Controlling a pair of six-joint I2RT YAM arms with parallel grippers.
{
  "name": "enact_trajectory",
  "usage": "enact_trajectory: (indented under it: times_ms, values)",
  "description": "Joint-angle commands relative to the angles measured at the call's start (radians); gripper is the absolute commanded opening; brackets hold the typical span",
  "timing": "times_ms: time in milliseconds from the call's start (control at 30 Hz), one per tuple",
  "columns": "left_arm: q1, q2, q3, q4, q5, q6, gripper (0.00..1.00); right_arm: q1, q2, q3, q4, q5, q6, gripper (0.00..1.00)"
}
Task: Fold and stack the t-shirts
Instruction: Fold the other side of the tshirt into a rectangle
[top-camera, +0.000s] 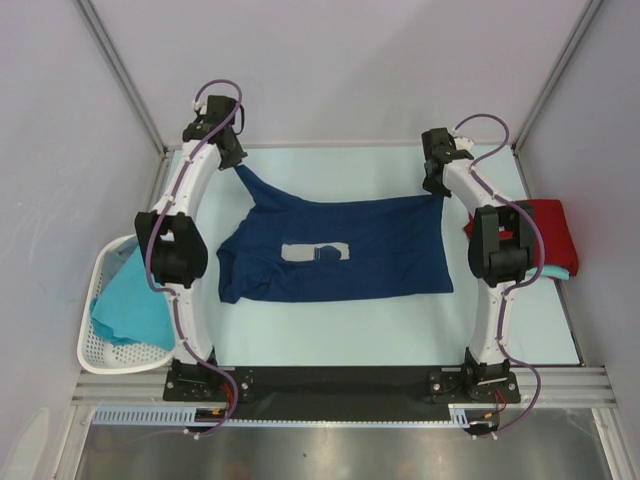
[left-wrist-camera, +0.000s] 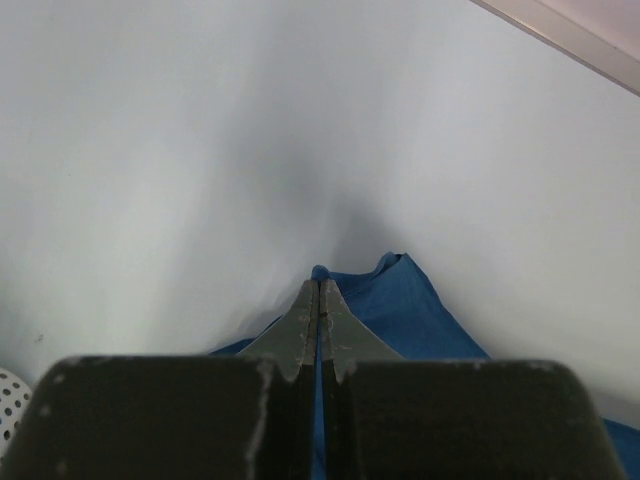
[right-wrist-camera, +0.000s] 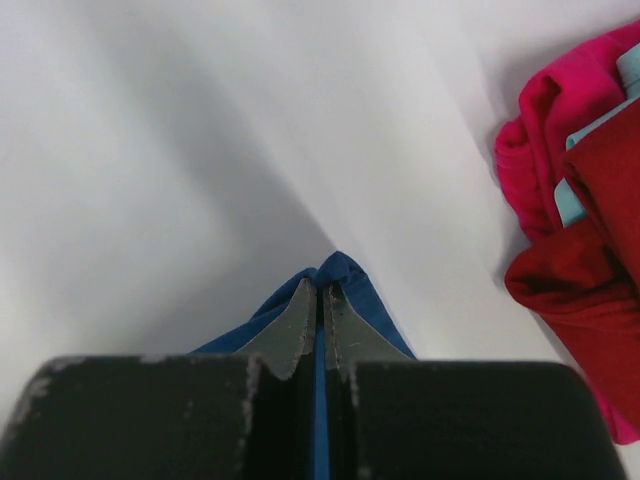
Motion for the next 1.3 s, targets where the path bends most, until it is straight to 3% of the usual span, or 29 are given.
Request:
enact_trajectory:
  times_ms: [0, 433, 1267]
  values:
    - [0.004, 0.018, 0.082, 0.005, 0.009, 0.020, 0.00, -0.012, 0.017, 0.074, -0.003, 0.018, -0.012, 0.00]
    - [0.004, -0.060, 0.005, 0.005, 0.012, 0.006, 0.00, -0.012, -0.028, 0.032, 0.009, 0.024, -0.017, 0.00]
    - [-0.007, -0.434, -0.519, 0.176, 0.023, -0.022, 0.00, 0.050, -0.246, -0.270, 0.069, 0.064, 0.018, 0.00]
